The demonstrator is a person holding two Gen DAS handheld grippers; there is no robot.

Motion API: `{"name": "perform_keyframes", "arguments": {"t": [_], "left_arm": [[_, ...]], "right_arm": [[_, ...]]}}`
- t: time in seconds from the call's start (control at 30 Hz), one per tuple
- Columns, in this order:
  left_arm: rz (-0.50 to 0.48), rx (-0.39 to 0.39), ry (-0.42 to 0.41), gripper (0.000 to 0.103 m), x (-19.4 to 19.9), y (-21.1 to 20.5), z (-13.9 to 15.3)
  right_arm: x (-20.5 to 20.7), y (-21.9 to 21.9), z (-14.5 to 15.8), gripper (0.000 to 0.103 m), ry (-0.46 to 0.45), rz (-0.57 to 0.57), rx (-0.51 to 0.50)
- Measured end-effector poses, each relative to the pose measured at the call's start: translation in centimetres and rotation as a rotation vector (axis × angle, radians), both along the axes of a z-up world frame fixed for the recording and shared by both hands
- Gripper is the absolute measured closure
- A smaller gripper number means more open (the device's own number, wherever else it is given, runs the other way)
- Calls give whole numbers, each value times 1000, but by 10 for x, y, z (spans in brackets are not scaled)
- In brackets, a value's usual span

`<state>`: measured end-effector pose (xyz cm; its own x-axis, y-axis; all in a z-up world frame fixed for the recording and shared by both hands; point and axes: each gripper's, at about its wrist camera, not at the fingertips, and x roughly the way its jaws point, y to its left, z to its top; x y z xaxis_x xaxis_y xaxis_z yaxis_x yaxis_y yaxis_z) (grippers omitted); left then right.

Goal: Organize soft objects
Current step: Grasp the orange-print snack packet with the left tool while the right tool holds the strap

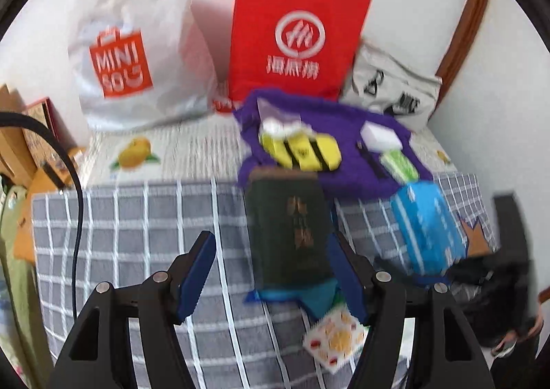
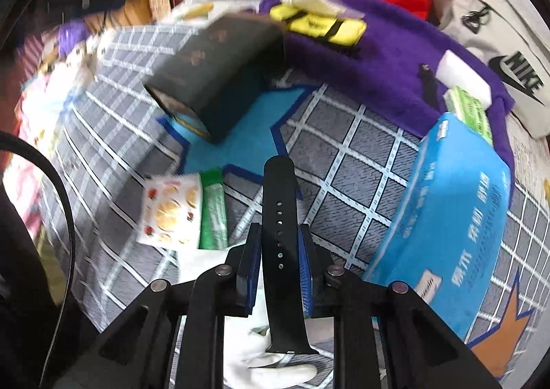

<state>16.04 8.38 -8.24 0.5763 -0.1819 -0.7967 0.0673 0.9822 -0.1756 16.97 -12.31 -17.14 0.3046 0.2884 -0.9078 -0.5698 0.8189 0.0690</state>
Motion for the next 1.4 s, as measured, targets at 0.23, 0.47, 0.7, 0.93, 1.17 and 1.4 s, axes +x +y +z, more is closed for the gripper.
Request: {"name": "perform_keyframes", "arguments": {"t": [0.23,0.47,0.7,0.93,1.17,1.4], "left_arm": [[-90,-12,85,30,-41,-22,-51],[-193,49,94,24,-53,-56,-77],[-300,142,107,22,-53,-83,-94],[-337,151,91,9,-60,-86,-100],[-319,117,88,42,-57,-75,-94],[-289,81,95,64,-59,-57,-92]], "right_arm": [[-19,-22,23,83,-57,-101,103],[-32,-48,42,83,-117,-187,136],[-52,-73,42,83,-126,-239,175],[-60,-91,34,83,-111,-277,214],[-62,-99,32,83,-104,-291,237],[-68,-101,31,83,-106,-287,246]]}}
